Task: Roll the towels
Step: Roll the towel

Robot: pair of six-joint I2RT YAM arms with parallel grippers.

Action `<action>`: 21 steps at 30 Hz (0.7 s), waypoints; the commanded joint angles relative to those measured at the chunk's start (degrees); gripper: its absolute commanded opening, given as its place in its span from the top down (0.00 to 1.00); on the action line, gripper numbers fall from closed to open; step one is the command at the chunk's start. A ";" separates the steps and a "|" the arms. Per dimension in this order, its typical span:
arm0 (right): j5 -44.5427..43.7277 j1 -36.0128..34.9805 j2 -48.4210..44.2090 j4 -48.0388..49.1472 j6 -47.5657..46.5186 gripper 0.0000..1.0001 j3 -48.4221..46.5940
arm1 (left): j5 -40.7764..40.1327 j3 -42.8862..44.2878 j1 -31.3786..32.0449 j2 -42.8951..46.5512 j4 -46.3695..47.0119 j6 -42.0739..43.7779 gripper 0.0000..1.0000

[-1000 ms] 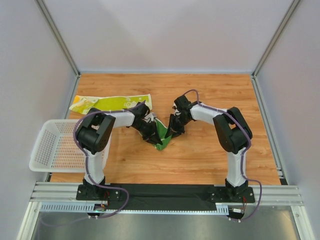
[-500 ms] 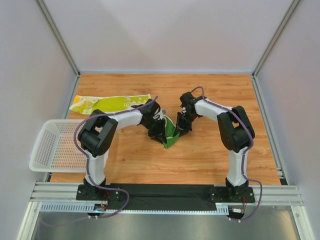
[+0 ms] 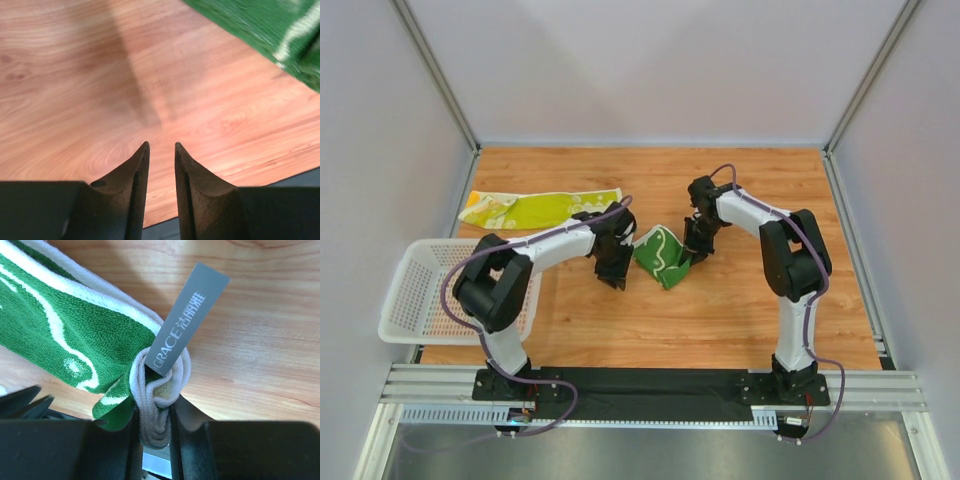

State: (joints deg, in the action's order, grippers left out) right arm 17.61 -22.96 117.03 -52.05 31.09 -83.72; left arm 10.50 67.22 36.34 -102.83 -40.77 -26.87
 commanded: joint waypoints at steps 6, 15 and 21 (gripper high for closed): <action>-1.18 -1.30 1.62 -4.02 -2.70 0.93 -2.94 | -14.11 4.76 13.56 9.05 4.47 11.13 0.63; 4.80 -1.74 2.50 -4.11 -5.25 0.93 -4.17 | -13.05 10.56 21.31 2.55 8.43 15.53 0.34; 6.74 -1.83 2.50 -4.81 -6.48 0.93 -4.34 | -12.17 11.35 23.25 -0.27 11.68 17.64 0.34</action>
State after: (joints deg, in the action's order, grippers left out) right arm 21.69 -24.36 118.91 -55.44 26.52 -86.30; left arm -1.98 76.64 58.52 -102.39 -32.08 -12.23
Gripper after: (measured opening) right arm 0.207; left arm 0.655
